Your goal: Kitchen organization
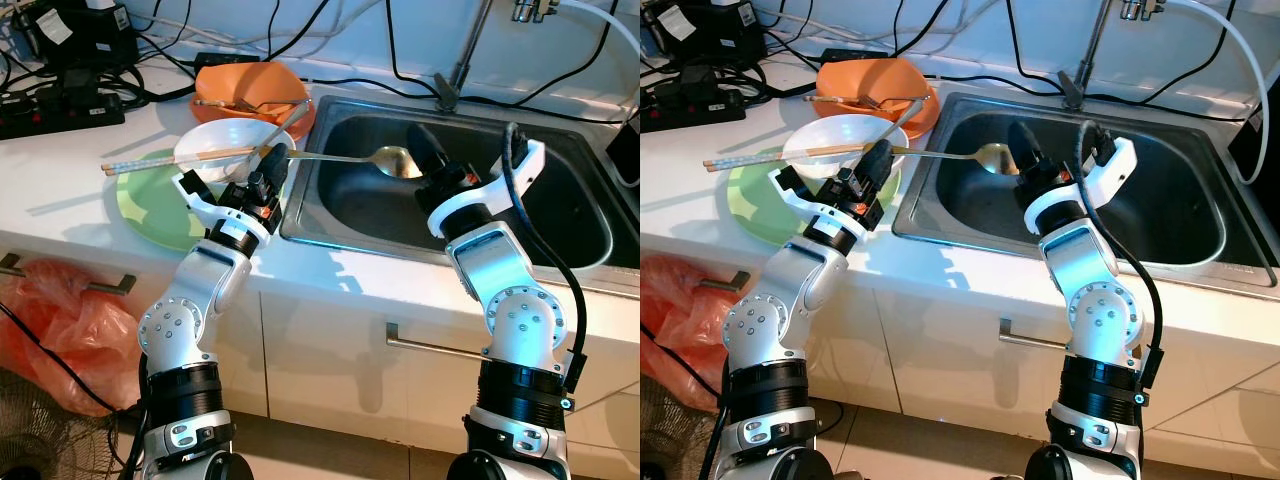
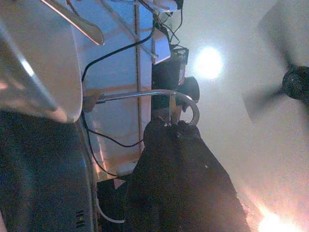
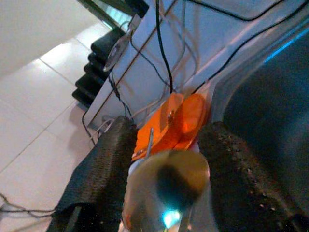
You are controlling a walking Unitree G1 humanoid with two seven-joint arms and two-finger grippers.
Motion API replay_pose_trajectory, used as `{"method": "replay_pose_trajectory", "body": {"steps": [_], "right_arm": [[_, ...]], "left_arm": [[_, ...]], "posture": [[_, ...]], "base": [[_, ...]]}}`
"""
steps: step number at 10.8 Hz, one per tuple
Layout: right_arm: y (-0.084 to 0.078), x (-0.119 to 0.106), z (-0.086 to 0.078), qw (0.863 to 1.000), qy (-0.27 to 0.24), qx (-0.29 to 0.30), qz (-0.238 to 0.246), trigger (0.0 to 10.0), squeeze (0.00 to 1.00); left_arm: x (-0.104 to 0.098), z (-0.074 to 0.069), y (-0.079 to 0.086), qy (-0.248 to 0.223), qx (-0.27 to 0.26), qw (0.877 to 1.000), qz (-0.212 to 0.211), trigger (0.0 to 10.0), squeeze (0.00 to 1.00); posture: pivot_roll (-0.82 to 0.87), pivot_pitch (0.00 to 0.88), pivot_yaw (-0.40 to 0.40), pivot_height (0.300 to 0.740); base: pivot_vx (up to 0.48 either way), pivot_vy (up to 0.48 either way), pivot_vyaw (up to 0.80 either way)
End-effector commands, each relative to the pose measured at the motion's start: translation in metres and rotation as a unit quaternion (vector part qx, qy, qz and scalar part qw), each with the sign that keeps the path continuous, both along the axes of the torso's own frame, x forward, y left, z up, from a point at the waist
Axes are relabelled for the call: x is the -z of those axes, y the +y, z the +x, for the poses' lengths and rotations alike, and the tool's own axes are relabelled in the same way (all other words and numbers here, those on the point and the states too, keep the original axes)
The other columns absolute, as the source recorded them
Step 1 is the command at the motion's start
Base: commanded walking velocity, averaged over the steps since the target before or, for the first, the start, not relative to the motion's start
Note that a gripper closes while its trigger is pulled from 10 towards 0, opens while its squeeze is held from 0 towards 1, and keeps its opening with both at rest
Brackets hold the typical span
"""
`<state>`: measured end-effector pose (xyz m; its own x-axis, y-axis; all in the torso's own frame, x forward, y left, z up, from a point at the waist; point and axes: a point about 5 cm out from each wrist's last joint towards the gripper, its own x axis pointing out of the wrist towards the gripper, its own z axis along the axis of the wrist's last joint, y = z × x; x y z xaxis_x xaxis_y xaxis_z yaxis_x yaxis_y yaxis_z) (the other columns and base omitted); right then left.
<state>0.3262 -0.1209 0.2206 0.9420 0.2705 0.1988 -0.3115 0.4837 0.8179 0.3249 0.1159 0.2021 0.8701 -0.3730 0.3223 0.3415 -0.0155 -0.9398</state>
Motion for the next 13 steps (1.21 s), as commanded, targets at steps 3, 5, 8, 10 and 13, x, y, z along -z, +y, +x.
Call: {"method": "replay_pose_trajectory", "body": {"steps": [3, 5, 8, 10, 13], "right_arm": [[0.006, 0.001, 0.001, 0.998, 0.001, 0.001, -0.061, 10.0, 1.00], [-0.007, -0.002, 0.003, 0.991, -0.018, 0.048, -0.121, 10.0, 1.00], [-0.020, 0.003, 0.009, 0.990, 0.003, 0.094, -0.102, 10.0, 1.00], [-0.025, 0.007, 0.010, 0.986, 0.012, 0.113, -0.123, 10.0, 1.00], [-0.022, 0.007, 0.010, 0.984, -0.008, 0.109, -0.143, 10.0, 1.00]], "left_arm": [[-0.005, 0.003, -0.011, -0.001, 0.008, 1.000, -0.007, 0.0, 0.00], [-0.009, 0.004, -0.005, -0.008, -0.006, 1.000, -0.008, 0.0, 0.00], [-0.010, 0.007, -0.002, -0.010, -0.012, 1.000, -0.009, 0.0, 0.00], [-0.010, 0.009, 0.001, -0.011, -0.020, 1.000, -0.007, 0.0, 0.00], [-0.010, 0.010, 0.001, -0.011, -0.022, 1.000, -0.007, 0.0, 0.00]], "posture": [[0.06, 0.065, -0.063, 0.740], [0.06, 0.065, -0.068, 0.740], [0.06, 0.063, -0.065, 0.740], [0.06, 0.065, -0.062, 0.740], [0.06, 0.067, -0.061, 0.740]], "base": [[0.000, 0.000, 0.00], [0.000, 0.000, 0.00], [0.000, 0.000, 0.00], [0.000, 0.000, 0.00], [0.000, 0.000, 0.00]]}}
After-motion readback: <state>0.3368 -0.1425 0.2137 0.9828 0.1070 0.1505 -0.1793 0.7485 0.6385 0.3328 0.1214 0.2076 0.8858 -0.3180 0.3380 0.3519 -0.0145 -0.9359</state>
